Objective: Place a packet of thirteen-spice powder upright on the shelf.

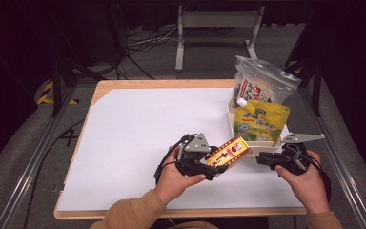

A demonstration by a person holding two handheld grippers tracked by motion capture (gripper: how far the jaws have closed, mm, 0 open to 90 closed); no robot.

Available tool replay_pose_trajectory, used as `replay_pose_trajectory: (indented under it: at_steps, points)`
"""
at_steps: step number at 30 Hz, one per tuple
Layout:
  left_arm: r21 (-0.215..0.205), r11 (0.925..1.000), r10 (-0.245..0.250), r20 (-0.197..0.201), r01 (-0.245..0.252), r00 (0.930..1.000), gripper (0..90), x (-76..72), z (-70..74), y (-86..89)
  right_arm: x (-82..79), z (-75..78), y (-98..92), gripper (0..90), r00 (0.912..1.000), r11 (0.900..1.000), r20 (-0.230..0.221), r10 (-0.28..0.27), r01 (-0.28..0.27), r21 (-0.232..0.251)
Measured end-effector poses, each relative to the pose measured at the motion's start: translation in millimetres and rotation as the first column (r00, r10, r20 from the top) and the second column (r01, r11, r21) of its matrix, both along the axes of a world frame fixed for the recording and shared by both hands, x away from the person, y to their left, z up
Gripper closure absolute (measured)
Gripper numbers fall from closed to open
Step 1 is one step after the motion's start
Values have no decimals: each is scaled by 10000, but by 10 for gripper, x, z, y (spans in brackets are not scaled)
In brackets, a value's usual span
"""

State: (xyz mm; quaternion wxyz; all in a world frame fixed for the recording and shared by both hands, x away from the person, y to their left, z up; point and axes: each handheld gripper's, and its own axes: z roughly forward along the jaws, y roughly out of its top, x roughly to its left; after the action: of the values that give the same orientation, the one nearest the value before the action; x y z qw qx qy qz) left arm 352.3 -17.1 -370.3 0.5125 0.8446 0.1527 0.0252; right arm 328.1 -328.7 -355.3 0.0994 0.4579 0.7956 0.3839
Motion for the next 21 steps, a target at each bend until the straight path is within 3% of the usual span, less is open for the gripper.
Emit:
replay_pose_trajectory:
  at_steps: [8, 16, 21]
  points:
    - [-506, 9979, 431, 695, -396, 9966, 324, 16, -75, 25, 2, 107, 3, 674, 9999, 10000, 118, 17, -18, 44]
    - [-795, 9955, 535, 349, -506, 9980, 324, 49, -110, 55, 20, 308, 30, 642, 9995, 9998, 277, 159, -162, 116]
    - [-753, 9961, 484, 374, -455, 9981, 324, 42, -117, 51, 71, 456, 75, 604, 9995, 9984, -33, 310, -308, 475]
